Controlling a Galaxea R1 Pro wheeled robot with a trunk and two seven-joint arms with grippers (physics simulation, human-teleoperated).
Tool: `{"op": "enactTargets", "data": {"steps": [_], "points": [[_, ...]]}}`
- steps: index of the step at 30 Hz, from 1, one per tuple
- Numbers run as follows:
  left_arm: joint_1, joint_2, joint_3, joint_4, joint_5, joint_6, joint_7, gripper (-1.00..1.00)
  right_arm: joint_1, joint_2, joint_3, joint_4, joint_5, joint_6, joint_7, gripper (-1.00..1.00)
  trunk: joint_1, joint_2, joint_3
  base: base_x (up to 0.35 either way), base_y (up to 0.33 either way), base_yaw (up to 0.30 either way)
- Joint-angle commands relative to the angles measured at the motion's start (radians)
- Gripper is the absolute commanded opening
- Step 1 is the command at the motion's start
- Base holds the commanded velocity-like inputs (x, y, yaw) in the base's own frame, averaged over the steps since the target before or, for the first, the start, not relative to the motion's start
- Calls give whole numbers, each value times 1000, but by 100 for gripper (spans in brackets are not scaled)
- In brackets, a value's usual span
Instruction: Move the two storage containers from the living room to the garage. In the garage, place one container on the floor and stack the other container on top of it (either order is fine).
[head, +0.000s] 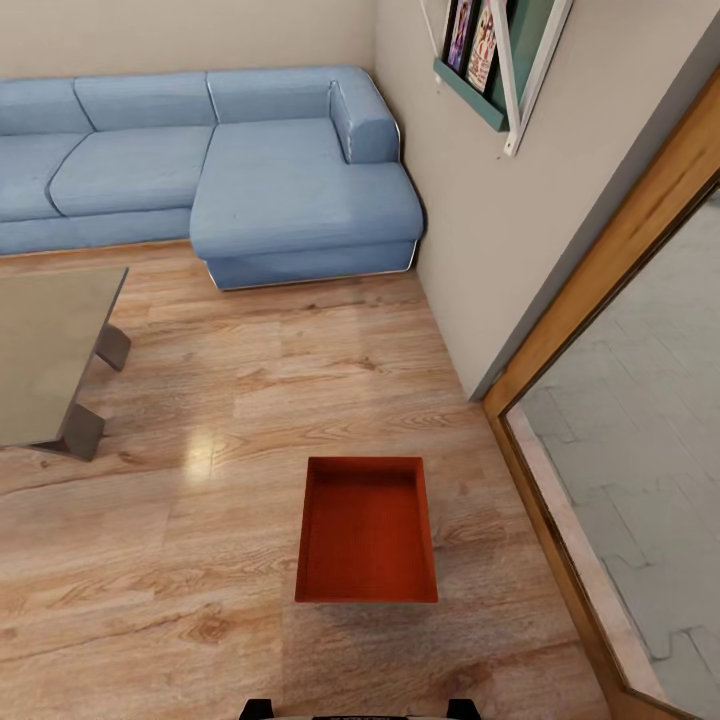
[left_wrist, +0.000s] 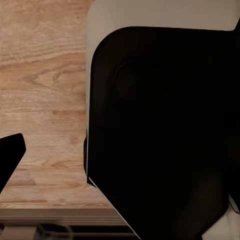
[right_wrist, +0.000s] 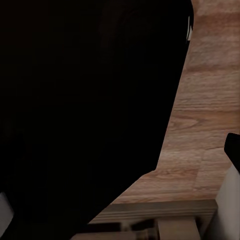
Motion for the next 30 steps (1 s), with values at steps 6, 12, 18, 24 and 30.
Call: {"op": "enactTargets", "data": {"steps": [6,12,18,24,30], "points": [[0,0,0,0,10,5,-3,100,-1,0,8,3,-9,-5,-1,100,0,0,0,0,0,0],[0,0,0,0,10,5,-3,100,0,-1,8,3,-9,-4,0,100,0,0,0,0,0,0],[0,0,0,0,10,4,-3,100,-1,-2,8,3,-9,-4,-1,100,0,0,0,0,0,0],[0,0,0,0,10,4,-3,100,-1,0,8,3,-9,-3,-2,100,0,0,0,0,0,0],[0,0,0,0,10,5,-3,100,-1,1,8,3,-9,2,1,100,0,0,-3,0,0,94]]}}
